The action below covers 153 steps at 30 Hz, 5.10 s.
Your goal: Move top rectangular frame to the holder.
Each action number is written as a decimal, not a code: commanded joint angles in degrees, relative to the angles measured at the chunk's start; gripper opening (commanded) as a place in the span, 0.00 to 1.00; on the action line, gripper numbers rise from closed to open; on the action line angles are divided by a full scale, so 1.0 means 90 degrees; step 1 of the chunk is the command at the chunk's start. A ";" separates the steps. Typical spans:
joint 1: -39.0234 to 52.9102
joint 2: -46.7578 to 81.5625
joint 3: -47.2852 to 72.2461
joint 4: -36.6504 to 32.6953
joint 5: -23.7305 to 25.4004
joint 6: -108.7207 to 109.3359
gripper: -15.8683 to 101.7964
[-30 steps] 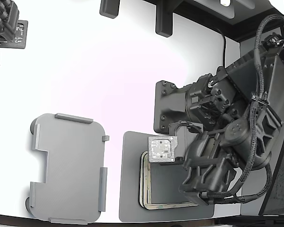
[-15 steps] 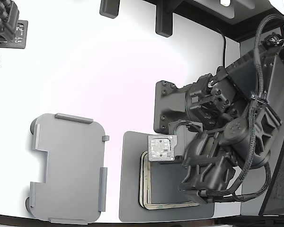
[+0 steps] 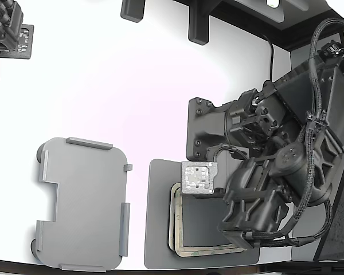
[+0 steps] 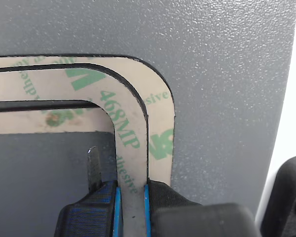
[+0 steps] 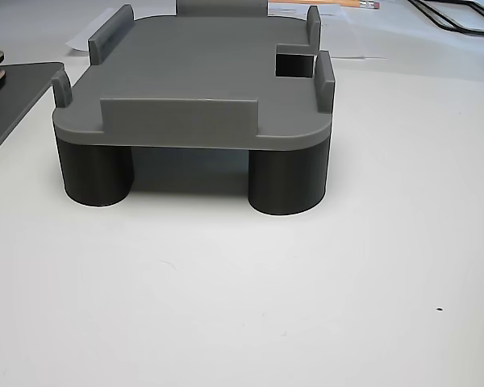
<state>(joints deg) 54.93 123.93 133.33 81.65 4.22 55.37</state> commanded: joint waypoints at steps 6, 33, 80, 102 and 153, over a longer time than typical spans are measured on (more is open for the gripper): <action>-0.0107 -0.0361 -0.2188 0.1221 0.0215 0.0986 0.05; -0.2930 -0.4199 -0.6484 0.1465 0.0615 0.6777 0.05; -0.2988 -0.4717 -0.6211 0.1475 0.0156 0.7451 0.04; -0.3047 -0.4824 -0.6260 0.1465 0.0234 0.7363 0.04; -0.3027 -0.4893 -0.6562 0.1348 0.0547 0.6953 0.98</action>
<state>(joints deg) 27.86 78.66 76.64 93.96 8.09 118.74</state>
